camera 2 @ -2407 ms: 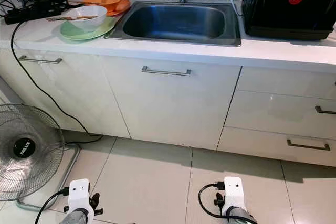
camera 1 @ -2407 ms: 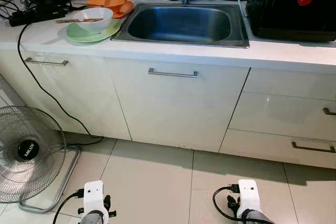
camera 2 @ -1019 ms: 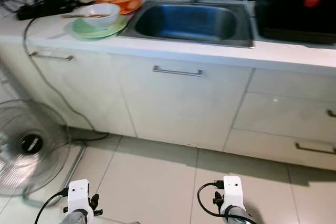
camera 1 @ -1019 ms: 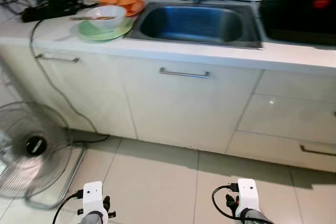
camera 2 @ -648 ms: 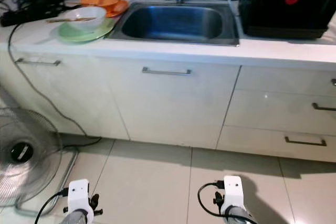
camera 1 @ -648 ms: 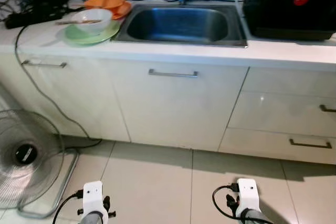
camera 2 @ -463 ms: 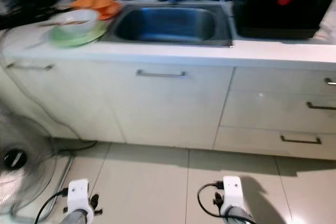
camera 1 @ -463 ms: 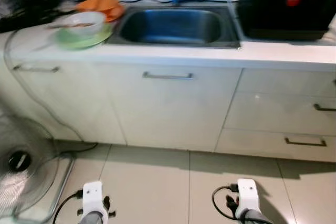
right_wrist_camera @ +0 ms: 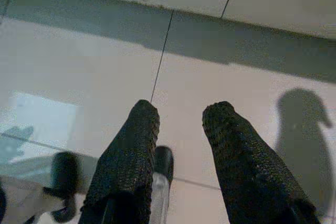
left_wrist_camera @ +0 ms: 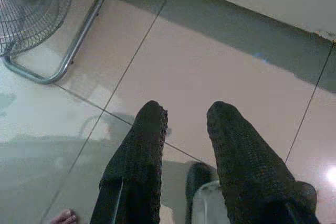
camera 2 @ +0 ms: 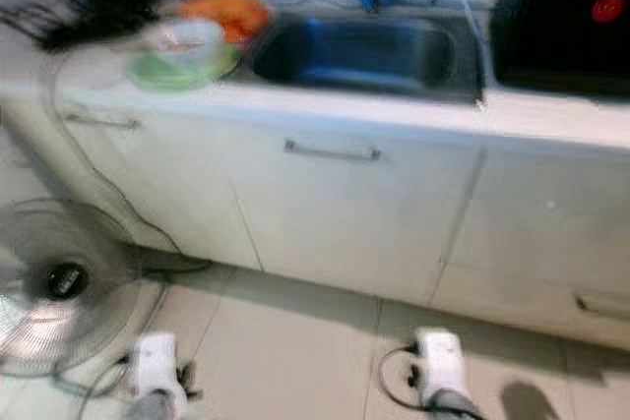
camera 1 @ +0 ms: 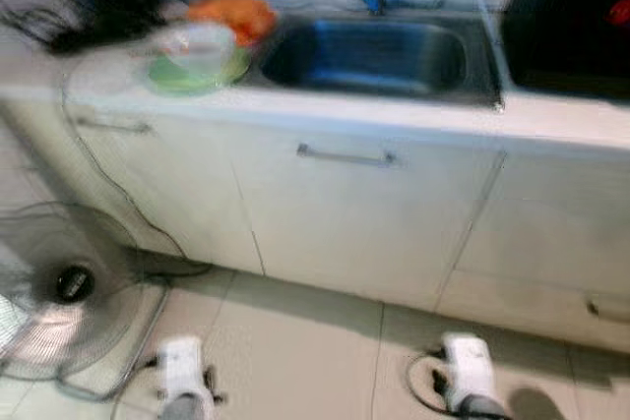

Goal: Kitchen organization

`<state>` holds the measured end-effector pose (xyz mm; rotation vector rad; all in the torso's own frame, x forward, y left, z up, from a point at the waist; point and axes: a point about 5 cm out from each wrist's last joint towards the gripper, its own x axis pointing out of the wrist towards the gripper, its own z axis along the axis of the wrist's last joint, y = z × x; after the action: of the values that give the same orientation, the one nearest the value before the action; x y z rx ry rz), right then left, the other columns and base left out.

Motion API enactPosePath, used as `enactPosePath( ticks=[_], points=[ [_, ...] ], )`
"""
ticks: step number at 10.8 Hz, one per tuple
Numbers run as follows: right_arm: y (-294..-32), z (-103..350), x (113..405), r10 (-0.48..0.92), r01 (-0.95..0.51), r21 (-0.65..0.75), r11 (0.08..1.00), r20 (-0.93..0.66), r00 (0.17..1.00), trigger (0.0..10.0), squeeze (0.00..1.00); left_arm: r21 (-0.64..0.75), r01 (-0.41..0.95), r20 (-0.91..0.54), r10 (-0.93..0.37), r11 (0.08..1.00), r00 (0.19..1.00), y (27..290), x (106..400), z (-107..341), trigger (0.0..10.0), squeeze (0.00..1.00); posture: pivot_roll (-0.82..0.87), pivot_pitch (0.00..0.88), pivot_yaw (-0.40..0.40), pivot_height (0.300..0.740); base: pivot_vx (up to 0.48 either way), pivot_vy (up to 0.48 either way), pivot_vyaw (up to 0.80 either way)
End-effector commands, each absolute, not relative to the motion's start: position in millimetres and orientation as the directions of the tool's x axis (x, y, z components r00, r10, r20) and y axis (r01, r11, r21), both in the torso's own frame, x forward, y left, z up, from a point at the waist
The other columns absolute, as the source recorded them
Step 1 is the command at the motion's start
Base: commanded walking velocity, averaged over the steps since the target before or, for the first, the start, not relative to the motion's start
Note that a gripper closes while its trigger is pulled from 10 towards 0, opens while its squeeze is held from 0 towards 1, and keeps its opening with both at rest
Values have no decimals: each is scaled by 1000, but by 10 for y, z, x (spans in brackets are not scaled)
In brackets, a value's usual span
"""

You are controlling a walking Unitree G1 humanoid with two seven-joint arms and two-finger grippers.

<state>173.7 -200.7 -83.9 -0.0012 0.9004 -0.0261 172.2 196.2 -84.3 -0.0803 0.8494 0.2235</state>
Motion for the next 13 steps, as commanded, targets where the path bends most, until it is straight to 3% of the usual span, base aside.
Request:
enactPosePath(
  ticks=[1,5,8,13],
  points=[
    [-1893,-831,1787,8,8,16,1000,-774,633,10000,0,55,-240,-751,198,969,630,2099,1703,-830,10000,0,20,0,73,740,255,0,0],
    [-1907,-835,1775,12,2,17,1000,-778,628,10000,0,51,-236,-751,193,970,631,2078,1702,-834,10000,0,19,0,68,740,245,0,0],
    [-1892,-830,1796,24,3,34,999,-780,625,10000,0,48,-234,-753,189,971,630,2083,1707,-833,10000,0,24,0,69,740,0,0,-533],
    [-1889,-835,1787,19,3,27,1000,-781,624,10000,0,46,-242,-754,192,969,628,2097,1693,-836,10000,0,30,0,66,740,0,0,0]
  ],
)
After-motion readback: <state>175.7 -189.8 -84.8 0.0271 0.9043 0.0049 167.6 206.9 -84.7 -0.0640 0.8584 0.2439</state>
